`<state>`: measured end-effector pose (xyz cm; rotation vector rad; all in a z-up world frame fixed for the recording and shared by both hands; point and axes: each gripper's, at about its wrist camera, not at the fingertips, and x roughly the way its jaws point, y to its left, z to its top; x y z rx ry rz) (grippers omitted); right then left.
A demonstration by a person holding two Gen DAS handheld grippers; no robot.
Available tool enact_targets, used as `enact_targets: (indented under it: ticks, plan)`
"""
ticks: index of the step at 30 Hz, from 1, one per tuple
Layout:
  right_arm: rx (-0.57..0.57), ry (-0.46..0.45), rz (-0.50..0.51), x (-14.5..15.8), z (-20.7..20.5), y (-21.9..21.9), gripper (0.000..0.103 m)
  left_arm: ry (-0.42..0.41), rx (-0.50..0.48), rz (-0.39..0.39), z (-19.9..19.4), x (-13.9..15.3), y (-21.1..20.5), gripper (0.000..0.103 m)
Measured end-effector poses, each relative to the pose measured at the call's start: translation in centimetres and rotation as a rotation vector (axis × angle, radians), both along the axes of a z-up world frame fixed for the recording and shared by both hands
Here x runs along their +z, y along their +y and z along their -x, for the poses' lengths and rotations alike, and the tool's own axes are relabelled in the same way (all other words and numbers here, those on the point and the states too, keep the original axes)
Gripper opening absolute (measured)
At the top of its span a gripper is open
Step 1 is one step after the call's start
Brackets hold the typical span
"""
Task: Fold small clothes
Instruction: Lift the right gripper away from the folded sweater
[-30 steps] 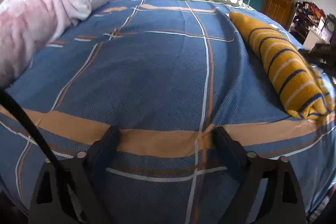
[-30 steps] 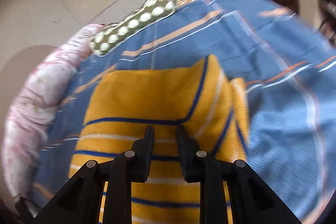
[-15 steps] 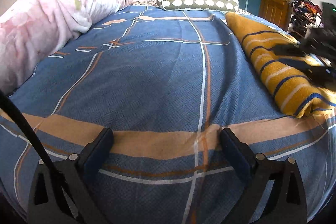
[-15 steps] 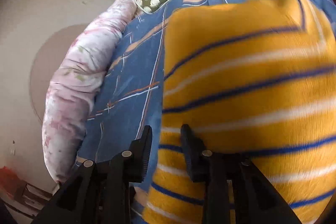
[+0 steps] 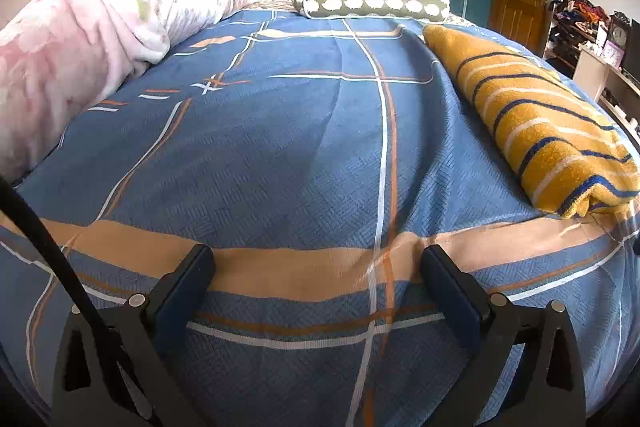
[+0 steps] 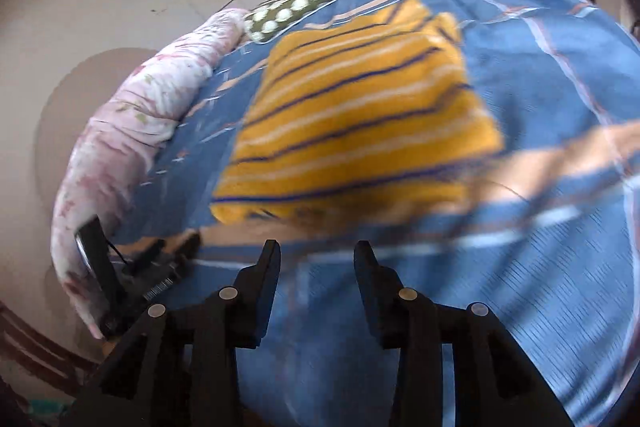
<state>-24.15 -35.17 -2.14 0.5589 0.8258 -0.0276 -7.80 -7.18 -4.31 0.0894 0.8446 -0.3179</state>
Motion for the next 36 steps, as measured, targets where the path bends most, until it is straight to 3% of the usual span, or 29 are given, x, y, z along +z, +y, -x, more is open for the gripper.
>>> enact_targets:
  ticks: [6, 9, 13, 17, 21, 23, 27, 30, 36]
  plan:
    - [-0.066, -0.029, 0.086, 0.6, 1.7, -0.8, 0.042, 0.11, 0.005, -0.031, -1.4, 0.3, -0.7, 0.103]
    - [-0.068, -0.051, 0.115, 1.4, 2.4, -0.8, 0.044, 0.094, 0.059, -0.016, -0.8, 1.3, -0.3, 0.102]
    - [-0.082, -0.073, 0.163, 2.2, 3.4, -0.9, 0.05, -0.041, 0.119, 0.008, 2.7, 5.3, 0.0, 0.102]
    - [-0.109, -0.088, 0.187, 2.9, 4.4, -1.0, 0.051, -0.261, 0.157, 0.025, 8.0, 11.3, 0.4, 0.103]
    - [-0.12, -0.103, 0.216, 3.7, 5.4, -0.8, 0.052, -0.377, 0.103, 0.062, 12.6, 15.5, 0.4, 0.103]
    - [-0.116, -0.108, 0.232, 4.1, 5.8, -0.4, 0.055, -0.375, 0.035, 0.102, 14.0, 16.3, 0.1, 0.103]
    - [-0.109, -0.096, 0.279, 4.5, 6.5, 0.7, 0.056, -0.319, -0.047, 0.109, 16.1, 16.5, -1.4, 0.103]
    - [-0.124, -0.075, 0.285, 4.7, 6.8, 1.4, 0.056, -0.286, -0.083, 0.076, 17.6, 16.3, -2.8, 0.103]
    - [-0.146, -0.038, 0.344, 5.5, 7.8, 2.2, 0.061, -0.293, -0.113, 0.016, 19.5, 15.9, -4.6, 0.103]
